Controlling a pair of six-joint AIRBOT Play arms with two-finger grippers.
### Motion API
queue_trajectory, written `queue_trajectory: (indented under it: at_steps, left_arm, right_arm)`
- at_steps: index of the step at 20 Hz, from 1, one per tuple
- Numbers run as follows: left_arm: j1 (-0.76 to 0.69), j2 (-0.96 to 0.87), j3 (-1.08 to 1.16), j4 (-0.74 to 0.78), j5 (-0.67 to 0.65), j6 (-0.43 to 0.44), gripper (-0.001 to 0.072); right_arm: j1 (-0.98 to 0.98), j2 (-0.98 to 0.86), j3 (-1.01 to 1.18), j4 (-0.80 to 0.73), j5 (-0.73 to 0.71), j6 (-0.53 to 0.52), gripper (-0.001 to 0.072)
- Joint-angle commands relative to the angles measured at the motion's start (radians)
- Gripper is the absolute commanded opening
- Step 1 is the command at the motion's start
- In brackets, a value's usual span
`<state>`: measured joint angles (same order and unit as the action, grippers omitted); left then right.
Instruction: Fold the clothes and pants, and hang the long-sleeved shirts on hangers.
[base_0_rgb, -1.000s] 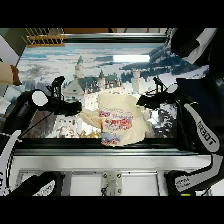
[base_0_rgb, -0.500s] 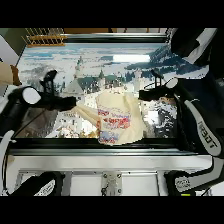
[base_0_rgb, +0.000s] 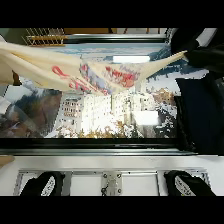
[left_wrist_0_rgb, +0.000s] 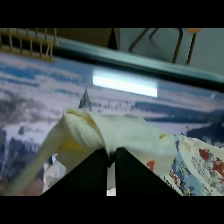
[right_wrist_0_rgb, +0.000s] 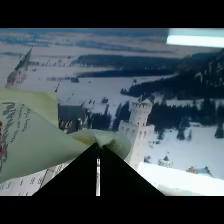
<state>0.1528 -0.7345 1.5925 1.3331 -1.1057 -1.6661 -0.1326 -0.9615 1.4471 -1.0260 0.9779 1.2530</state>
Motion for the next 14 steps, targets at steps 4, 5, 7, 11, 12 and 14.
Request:
queue_trajectory:
  at_steps: [4, 5, 7, 11, 12, 14]
  left_arm:
    - [0.129, 0.095, 0.153, 0.007, -0.002, 0.000, 0.0008]
    - [0.146, 0.080, 0.161, 0.006, -0.023, 0.000, 0.0008]
    - [0.163, 0.024, 0.168, -0.001, -0.091, 0.000, 0.0008]
    - [0.145, -0.199, 0.167, -0.072, -0.200, 0.002, 0.0008]
    - [0.114, -0.272, 0.167, -0.079, -0.200, 0.002, 0.0008]
    - [0.031, -0.432, 0.167, -0.069, -0.177, 0.019, 0.0008]
  right_arm:
    - [-0.018, 0.241, 0.005, -0.110, 0.171, 0.110, 0.0010]
    - [-0.017, 0.248, 0.003, -0.159, 0.244, 0.143, 0.0010]
    - [-0.017, 0.250, -0.021, -0.226, 0.367, 0.203, 0.0010]
    - [-0.013, 0.218, -0.183, -0.200, 0.460, 0.294, 0.0010]
    - [-0.013, 0.199, -0.236, -0.177, 0.459, 0.293, 0.0010]
    - [-0.013, 0.142, -0.335, -0.163, 0.425, 0.293, 0.0010]
